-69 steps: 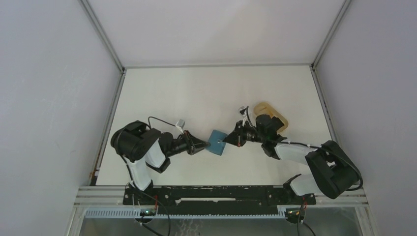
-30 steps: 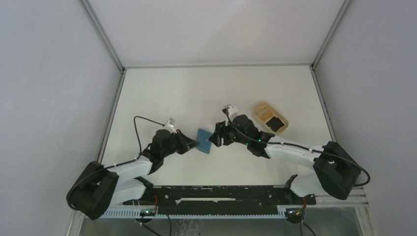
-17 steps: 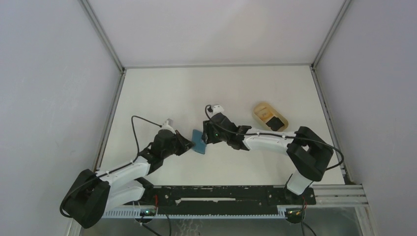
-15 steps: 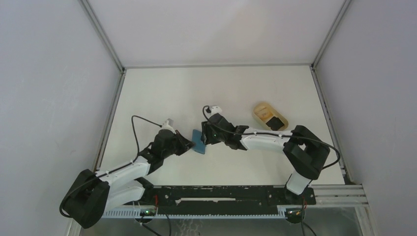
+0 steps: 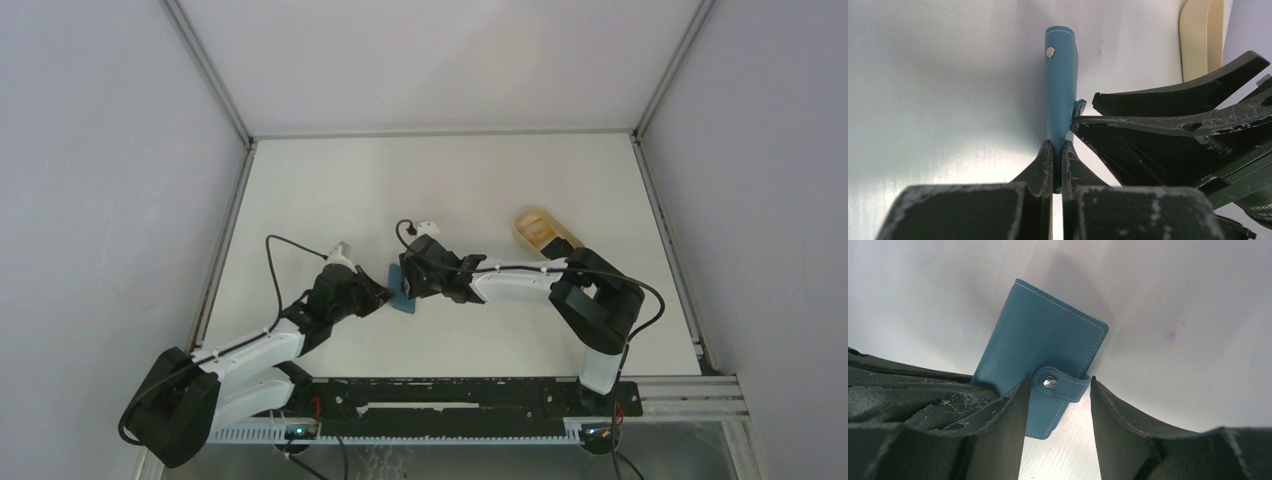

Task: Take the credit cards out of the card holder

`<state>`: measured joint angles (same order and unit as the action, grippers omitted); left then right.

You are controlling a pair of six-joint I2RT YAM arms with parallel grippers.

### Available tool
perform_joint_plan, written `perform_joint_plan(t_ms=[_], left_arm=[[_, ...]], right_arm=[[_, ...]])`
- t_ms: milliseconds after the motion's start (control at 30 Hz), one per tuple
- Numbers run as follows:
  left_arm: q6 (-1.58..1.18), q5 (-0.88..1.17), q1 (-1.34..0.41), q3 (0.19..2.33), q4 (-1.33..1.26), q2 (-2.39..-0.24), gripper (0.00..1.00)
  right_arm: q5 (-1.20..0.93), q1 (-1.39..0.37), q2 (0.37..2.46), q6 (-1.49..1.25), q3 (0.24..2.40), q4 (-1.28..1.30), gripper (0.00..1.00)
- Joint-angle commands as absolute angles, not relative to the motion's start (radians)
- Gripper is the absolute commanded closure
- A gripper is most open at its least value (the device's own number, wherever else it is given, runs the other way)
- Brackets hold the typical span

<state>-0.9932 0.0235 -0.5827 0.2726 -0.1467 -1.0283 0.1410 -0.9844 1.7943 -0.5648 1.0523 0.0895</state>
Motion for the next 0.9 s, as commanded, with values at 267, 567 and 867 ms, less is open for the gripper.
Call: perform_joint_plan(t_ms=[267,567,867], left_arm=[[-0.956,0.003,-0.589,0.309,-0.114,-0.989,1.0],[-0.945,0.007,-0.587,0.318,-0.112,-0.996,1.0],[-0.939,0.008,-0.587,0.319,-0.097,-0.981,1.0]], right_arm=[[0.184,-1.007,1.853,-0.568,1.127,0.088,0.51],[0.227,-0.992,1.864,-0.567,1.13,0.084,0.7],[0.254,-0.934,1.85,-0.549,1.13,0.089,0.72]])
